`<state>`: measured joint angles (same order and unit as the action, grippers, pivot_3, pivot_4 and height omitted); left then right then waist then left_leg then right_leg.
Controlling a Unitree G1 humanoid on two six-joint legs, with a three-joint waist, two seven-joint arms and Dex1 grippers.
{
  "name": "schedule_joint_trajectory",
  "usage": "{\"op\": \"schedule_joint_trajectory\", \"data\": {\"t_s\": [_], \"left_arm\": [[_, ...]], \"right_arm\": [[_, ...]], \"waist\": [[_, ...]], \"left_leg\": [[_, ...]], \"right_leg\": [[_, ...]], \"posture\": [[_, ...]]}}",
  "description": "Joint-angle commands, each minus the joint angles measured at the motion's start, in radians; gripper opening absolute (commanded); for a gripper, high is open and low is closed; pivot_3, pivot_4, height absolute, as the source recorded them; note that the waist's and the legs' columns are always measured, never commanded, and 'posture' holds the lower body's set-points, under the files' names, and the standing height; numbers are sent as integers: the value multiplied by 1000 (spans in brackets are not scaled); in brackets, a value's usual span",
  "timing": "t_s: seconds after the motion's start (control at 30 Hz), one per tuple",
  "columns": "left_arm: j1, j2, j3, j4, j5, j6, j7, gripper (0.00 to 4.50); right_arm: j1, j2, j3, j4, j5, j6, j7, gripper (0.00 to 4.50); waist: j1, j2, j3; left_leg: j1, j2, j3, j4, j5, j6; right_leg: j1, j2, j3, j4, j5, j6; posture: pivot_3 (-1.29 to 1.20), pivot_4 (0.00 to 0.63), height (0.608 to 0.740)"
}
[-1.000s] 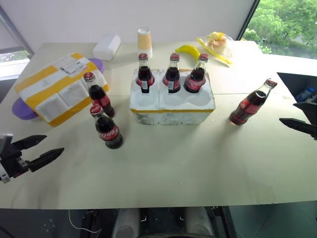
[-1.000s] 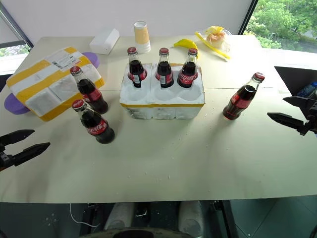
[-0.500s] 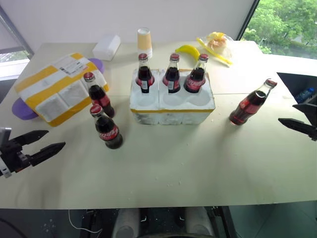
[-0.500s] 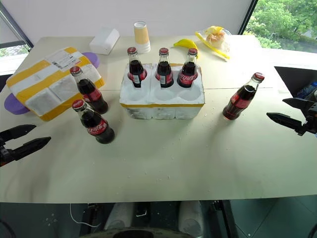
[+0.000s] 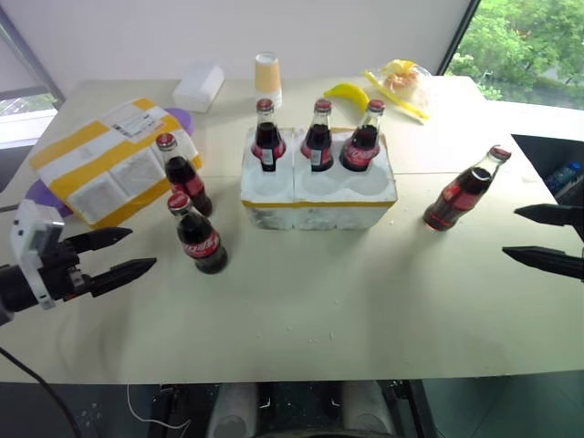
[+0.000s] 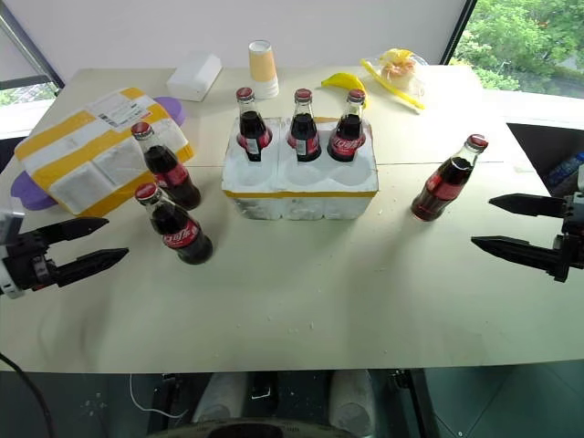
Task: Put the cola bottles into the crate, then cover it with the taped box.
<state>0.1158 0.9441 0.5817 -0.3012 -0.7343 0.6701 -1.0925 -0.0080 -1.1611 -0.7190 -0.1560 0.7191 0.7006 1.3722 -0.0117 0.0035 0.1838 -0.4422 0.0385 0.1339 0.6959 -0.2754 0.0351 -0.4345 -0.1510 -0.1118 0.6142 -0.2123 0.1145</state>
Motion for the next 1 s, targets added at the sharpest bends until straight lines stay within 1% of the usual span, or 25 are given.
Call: {"op": "schedule_joint_trajectory", "data": {"t_s": [0.03, 0.1, 0.23, 0.33, 0.5, 0.77, 1.0], "left_arm": [[-26, 34, -45, -39, -4, -5, -22, 4437], [-63, 33, -76, -35, -13, -4, -22, 4437], [-128, 16, -143, -20, -5, -10, -13, 4437], [-178, -25, -195, -2, -2, -11, 18, 4437], [-211, -73, -273, 11, 51, -55, 45, 4437], [-270, -107, -362, 61, 122, -111, 57, 4437], [-310, -140, -397, 107, 150, -137, 63, 4437]], "right_arm": [[-45, 10, -70, -165, 165, 129, -91, 4500], [-66, 24, -64, -254, 248, 180, -151, 4500], [-104, 51, -17, -351, 358, 227, -260, 4500], [-139, 62, 26, -386, 416, 241, -326, 4500], [-187, 69, 81, -408, 490, 243, -407, 4500], [-248, 65, 146, -413, 559, 235, -492, 4500], [-276, 62, 176, -412, 583, 230, -528, 4500]], "waist": [[0, 0, 0], [1, 0, 0], [8, -1, -1], [14, -1, -1], [22, -1, -1], [25, -2, -1], [24, -2, -1]], "left_leg": [[0, 0, 0, 0, 0, 0], [0, 0, 0, 0, 0, 0], [0, -1, 0, 0, 0, 0], [0, -1, 0, 1, 0, 1], [0, -1, 0, 1, 0, 1], [0, -2, -1, 2, 0, 1], [0, -2, -1, 2, 0, 2]], "right_leg": [[0, 0, 0, 0, 0, 0], [0, 0, 0, 0, 0, 0], [0, 0, 0, 0, 0, 0], [1, -1, 0, -1, 0, -1], [1, 0, 0, 0, 2, 2], [2, 0, 0, 0, 2, 2], [2, 0, 0, 0, 2, 3]], "posture": [[0, 150, 740], [0, 150, 740], [0, 150, 740], [0, 150, 740], [0, 150, 740], [0, 150, 740], [0, 150, 740]]}}
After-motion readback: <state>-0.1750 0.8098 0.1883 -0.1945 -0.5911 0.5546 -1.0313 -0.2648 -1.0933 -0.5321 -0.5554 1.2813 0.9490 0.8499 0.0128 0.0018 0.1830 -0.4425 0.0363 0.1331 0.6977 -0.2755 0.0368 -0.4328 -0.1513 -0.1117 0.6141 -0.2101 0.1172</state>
